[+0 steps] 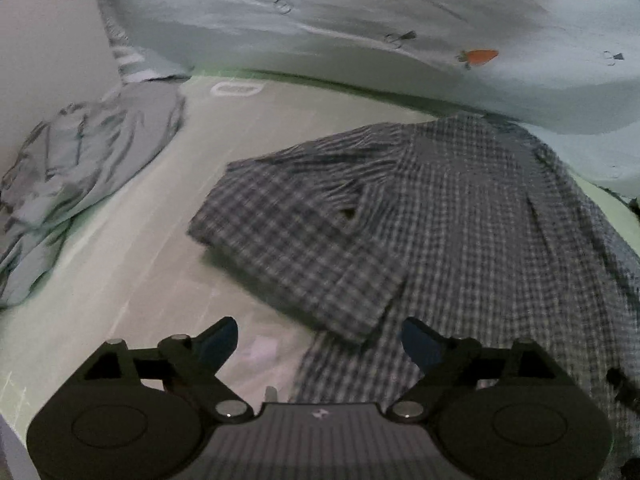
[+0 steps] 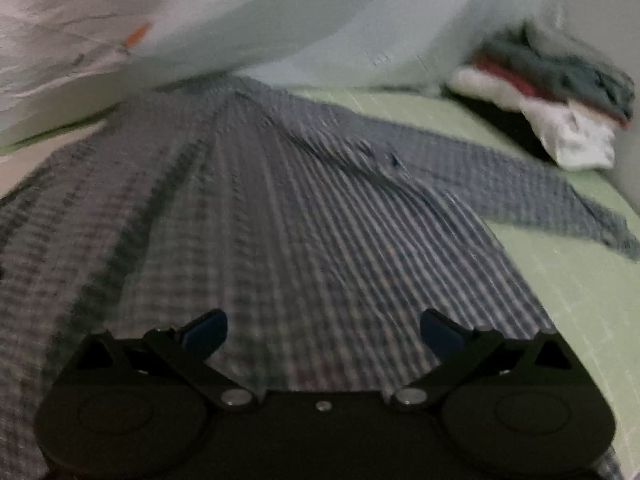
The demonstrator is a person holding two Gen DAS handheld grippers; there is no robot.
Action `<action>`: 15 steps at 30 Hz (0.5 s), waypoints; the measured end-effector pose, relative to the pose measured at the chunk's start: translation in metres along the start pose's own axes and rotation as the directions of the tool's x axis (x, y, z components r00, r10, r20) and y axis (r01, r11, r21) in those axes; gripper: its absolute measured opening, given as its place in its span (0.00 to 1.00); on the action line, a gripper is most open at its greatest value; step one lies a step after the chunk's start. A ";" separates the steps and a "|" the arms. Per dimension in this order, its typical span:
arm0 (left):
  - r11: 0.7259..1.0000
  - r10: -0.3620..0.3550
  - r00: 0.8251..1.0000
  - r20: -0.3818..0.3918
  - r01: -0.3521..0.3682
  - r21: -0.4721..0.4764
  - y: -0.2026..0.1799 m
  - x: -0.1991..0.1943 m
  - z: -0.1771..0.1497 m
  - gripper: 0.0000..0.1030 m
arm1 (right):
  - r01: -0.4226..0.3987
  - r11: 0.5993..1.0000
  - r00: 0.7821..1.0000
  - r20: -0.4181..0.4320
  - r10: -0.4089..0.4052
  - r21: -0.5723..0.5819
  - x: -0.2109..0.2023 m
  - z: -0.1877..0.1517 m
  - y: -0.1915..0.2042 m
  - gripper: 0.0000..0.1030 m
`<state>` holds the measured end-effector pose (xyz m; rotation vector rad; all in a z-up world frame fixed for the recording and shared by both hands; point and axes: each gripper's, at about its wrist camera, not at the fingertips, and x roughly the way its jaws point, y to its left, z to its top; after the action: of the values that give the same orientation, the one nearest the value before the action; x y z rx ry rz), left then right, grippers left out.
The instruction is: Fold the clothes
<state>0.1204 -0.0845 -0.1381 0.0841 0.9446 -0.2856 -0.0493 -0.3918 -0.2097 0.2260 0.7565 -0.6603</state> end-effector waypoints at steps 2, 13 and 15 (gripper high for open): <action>1.000 -0.003 1.000 -0.022 0.003 -0.002 0.009 0.001 -0.005 0.87 | -0.019 0.999 0.999 0.033 0.021 -0.033 -0.006 0.008 0.018 1.00; 0.994 -0.105 0.975 -0.198 0.100 -0.035 0.065 0.016 -0.019 0.98 | -0.232 0.965 0.971 0.035 0.238 -0.122 -0.018 0.024 0.140 1.00; 0.997 -0.075 0.979 -0.192 0.076 0.002 0.070 0.017 -0.019 0.98 | -0.278 0.952 0.959 0.022 0.283 -0.127 -0.017 0.022 0.164 1.00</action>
<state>0.1344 -0.0176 -0.1669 0.0851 1.1398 -0.3567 0.0572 -0.2653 -0.1884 0.2026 0.7076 -0.3459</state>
